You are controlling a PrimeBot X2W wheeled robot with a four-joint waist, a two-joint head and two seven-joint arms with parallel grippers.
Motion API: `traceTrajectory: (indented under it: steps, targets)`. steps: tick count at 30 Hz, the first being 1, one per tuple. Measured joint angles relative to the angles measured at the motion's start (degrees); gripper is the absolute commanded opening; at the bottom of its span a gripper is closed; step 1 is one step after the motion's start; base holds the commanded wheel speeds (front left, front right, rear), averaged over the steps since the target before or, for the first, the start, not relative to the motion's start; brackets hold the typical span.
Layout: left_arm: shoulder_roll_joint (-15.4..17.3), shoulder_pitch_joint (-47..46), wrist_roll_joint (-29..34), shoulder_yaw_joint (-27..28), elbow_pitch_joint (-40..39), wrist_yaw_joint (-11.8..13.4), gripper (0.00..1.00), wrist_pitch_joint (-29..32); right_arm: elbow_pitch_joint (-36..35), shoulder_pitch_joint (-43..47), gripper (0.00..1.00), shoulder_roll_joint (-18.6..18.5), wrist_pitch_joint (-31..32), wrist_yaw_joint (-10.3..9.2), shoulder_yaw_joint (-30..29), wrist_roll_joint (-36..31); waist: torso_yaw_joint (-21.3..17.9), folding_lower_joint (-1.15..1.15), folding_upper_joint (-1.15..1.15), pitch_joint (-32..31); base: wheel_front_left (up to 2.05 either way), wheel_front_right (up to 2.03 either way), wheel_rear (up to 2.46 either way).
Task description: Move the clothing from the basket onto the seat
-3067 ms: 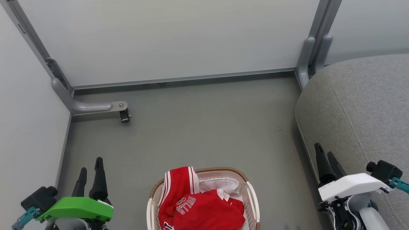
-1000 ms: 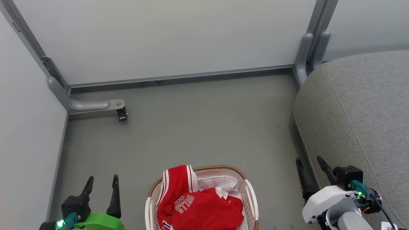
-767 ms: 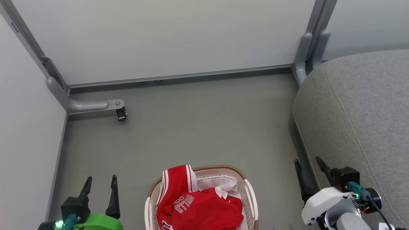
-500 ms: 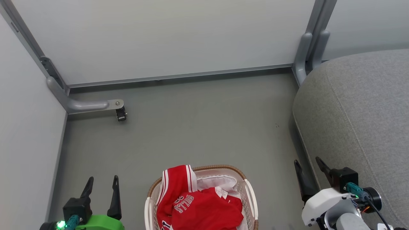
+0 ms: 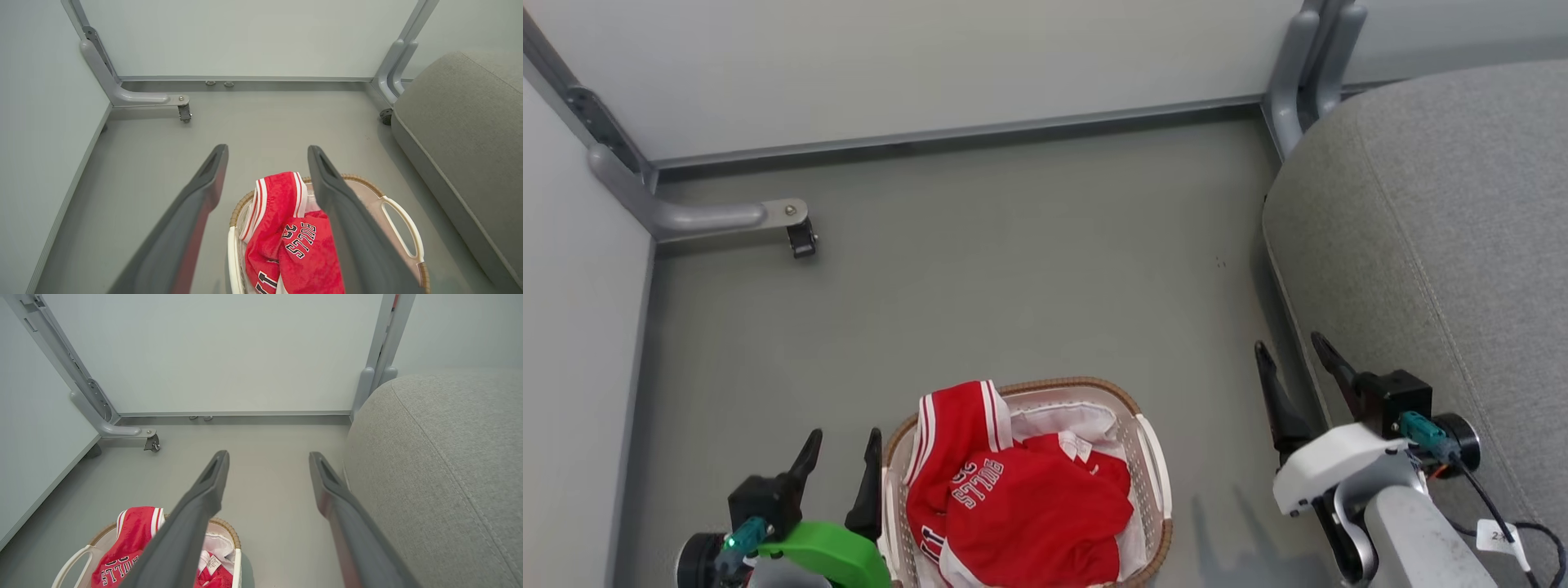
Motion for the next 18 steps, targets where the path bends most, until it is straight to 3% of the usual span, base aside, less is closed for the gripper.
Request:
traceTrajectory:
  steps: [18]
  targets:
    - [6.3,-18.0,-14.0,-21.4,13.7,0.0,1.0,-0.1,-5.0,-10.2,1.0,0.7,0.0,0.0,3.1,3.4,-4.2,0.01,0.0,18.4,0.0,0.0,0.0]
